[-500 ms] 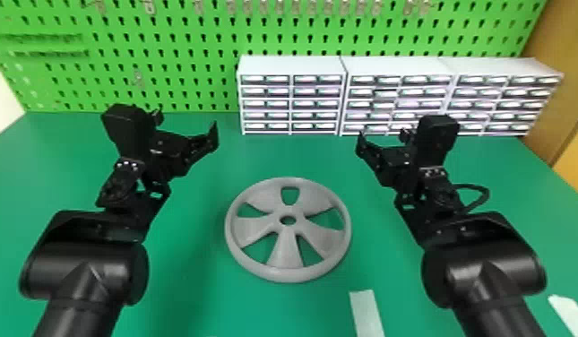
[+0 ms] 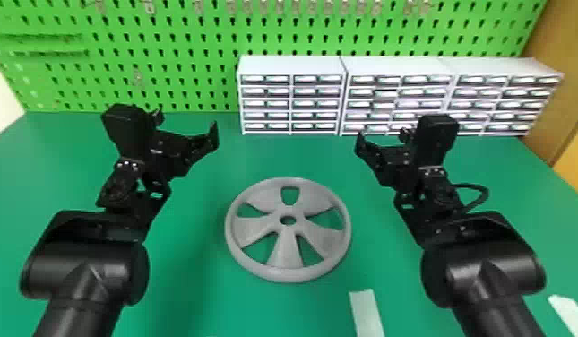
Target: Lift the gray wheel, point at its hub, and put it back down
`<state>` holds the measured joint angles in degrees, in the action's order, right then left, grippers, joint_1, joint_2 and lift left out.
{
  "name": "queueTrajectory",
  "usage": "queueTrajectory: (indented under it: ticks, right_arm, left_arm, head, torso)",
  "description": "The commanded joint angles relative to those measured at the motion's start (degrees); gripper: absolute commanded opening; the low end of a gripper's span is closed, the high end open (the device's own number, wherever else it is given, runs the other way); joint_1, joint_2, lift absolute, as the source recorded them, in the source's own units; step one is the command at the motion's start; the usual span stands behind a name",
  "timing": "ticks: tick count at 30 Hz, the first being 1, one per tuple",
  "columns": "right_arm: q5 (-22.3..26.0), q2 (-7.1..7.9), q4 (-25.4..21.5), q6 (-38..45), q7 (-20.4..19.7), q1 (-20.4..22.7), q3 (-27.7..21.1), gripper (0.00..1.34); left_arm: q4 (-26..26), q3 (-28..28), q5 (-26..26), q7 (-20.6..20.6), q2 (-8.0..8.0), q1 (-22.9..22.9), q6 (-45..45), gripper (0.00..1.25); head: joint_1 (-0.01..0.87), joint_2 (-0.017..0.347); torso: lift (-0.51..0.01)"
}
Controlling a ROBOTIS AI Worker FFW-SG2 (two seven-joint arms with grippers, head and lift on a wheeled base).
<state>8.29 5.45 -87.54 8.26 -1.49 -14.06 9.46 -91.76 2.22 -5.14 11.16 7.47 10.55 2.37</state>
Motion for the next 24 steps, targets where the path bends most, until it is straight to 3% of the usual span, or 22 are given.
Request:
queueTrajectory:
  ticks: [1, 7, 17, 24]
  right_arm:
    - [0.5, 0.0, 0.0, 0.0, 0.0, 0.0, 0.04, 0.98]
    - [2.7, -0.09, -1.23, 4.22, 0.0, -0.44, -0.14, 0.98]
    - [2.7, -0.44, -7.65, 22.41, -0.09, -3.25, 0.21, 0.98]
    - [2.96, -0.97, -9.23, 31.47, -0.09, -5.01, 0.39, 1.02]
  left_arm:
    - [0.0, -0.02, -0.05, 0.0, 0.0, 0.0, 0.0, 1.16]
    - [-0.09, -0.02, -0.05, 0.0, 0.0, -0.09, 0.0, 1.16]
    - [-0.09, -0.11, -0.14, 0.0, 0.0, -0.18, 0.09, 1.16]
    - [-0.09, -0.11, -0.14, 0.0, 0.0, -0.18, 0.09, 1.16]
  head:
    - [0.692, 0.048]
    - [0.692, 0.048]
    - [0.692, 0.048]
    - [0.692, 0.048]
  torso:
    - [-0.088]
    - [-0.088]
    - [-0.088]
    - [-0.088]
